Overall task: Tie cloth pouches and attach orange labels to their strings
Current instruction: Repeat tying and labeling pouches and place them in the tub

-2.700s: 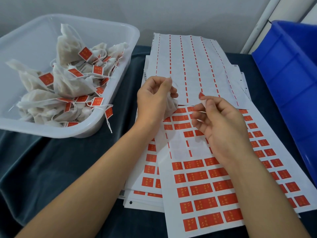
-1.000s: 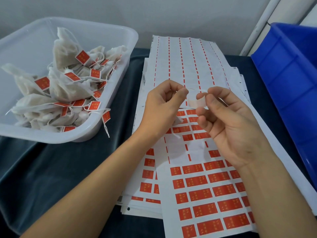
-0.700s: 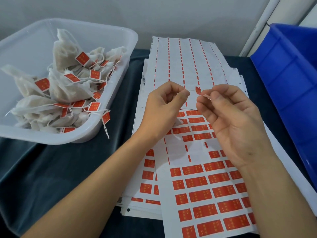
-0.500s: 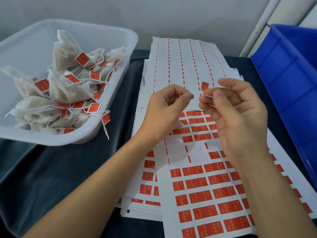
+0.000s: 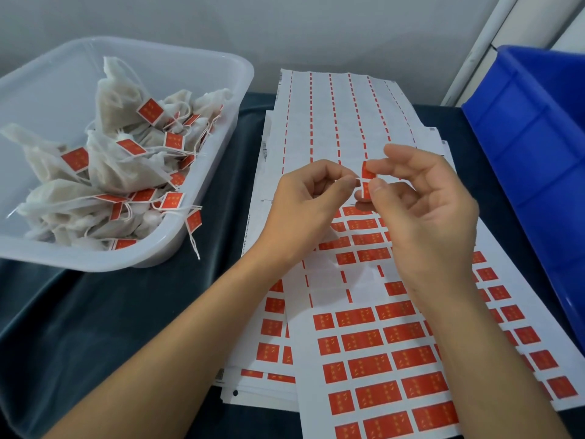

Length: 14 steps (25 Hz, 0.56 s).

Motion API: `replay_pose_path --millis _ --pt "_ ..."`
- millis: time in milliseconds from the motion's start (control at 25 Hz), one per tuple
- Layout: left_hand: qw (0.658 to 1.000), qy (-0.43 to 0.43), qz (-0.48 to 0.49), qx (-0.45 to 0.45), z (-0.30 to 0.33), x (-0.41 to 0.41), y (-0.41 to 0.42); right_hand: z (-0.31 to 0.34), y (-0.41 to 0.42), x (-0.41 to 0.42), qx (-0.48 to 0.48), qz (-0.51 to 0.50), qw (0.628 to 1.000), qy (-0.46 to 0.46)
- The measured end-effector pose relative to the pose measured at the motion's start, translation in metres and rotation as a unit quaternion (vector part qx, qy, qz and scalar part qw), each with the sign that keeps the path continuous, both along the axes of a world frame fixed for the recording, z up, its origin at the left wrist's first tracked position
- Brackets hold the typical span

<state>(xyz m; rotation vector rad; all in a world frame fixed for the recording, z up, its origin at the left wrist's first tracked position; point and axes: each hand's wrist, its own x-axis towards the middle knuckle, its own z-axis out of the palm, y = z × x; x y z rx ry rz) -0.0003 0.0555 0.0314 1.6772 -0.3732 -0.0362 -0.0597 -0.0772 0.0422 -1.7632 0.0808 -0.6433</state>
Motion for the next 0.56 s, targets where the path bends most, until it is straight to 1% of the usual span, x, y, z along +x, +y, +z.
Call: replay_pose_path --millis 560 --pt "1.0 -0.005 -0.019 -0.01 0.0045 -0.0028 0.002 -0.0072 0.0013 0.004 -0.089 -0.021 0.996 -0.022"
